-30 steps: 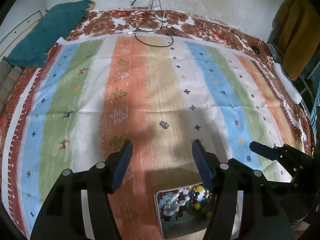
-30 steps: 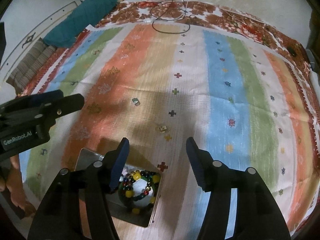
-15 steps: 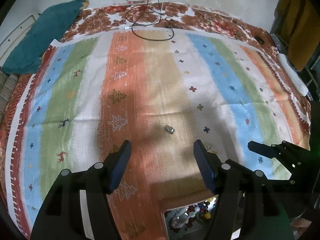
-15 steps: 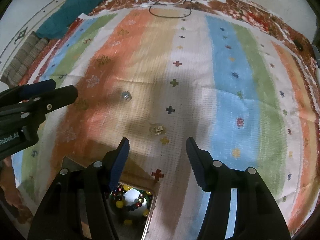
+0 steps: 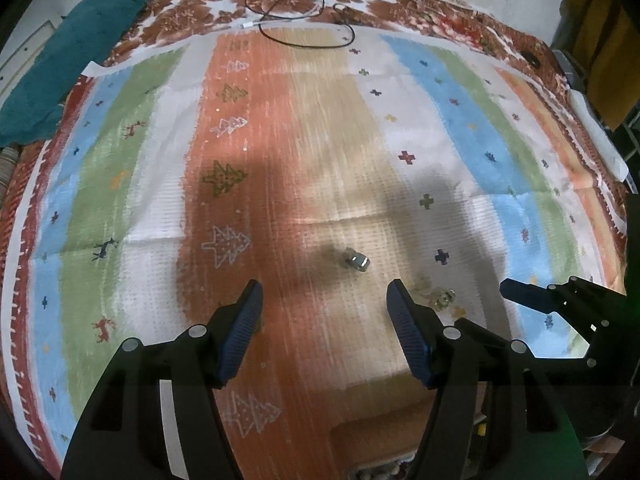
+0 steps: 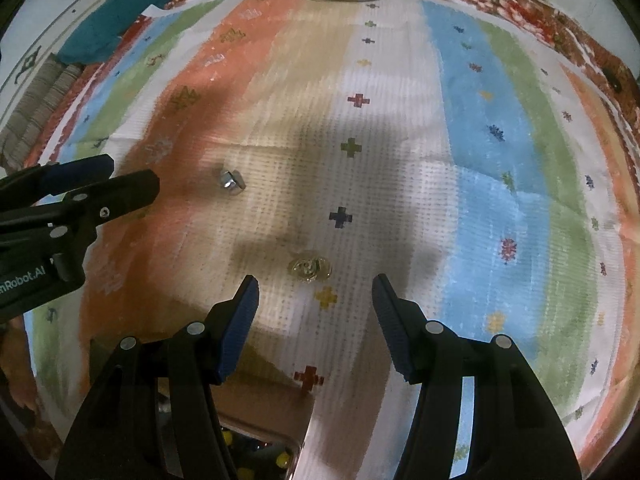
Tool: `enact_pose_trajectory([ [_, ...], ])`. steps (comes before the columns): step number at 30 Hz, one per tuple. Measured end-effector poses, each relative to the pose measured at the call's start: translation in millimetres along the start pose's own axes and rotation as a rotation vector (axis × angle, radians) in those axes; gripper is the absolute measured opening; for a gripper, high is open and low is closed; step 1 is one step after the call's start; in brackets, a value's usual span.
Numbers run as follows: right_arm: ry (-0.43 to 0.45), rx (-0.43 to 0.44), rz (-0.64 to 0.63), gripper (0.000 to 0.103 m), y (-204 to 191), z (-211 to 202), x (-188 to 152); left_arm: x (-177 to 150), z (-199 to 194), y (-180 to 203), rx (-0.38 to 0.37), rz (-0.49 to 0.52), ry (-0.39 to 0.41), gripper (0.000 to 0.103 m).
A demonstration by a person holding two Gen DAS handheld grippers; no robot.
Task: Organize jewelry
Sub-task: 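Move both open tools down to the silver ring and gold charm, then grasp the silver ring with the left tool while the right grasps the gold charm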
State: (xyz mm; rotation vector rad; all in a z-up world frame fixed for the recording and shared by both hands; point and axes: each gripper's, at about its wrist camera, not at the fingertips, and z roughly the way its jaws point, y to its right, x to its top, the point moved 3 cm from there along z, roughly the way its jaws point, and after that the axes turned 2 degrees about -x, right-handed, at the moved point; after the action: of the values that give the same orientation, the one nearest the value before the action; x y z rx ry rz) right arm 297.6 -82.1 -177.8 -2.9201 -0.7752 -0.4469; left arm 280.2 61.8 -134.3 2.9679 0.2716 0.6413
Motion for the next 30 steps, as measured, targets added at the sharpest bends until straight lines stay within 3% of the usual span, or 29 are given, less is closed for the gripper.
enact_pose_trajectory([
  [2, -0.010, 0.003, 0.000, 0.059, 0, 5, 1, 1, 6, -2, 0.019, 0.005, -0.008, 0.064],
  [17, -0.066, 0.010, 0.001, 0.047, 6, 35, 9, 15, 46, 6, -0.049, 0.040, -0.079, 0.061],
  [22, -0.073, 0.009, -0.002, 0.047, 6, 41, 14, 17, 57, 7, -0.060, 0.047, -0.105, 0.052],
  [30, -0.084, 0.000, -0.007, 0.033, 5, 44, 18, 19, 71, 12, -0.088, 0.049, -0.137, 0.041],
])
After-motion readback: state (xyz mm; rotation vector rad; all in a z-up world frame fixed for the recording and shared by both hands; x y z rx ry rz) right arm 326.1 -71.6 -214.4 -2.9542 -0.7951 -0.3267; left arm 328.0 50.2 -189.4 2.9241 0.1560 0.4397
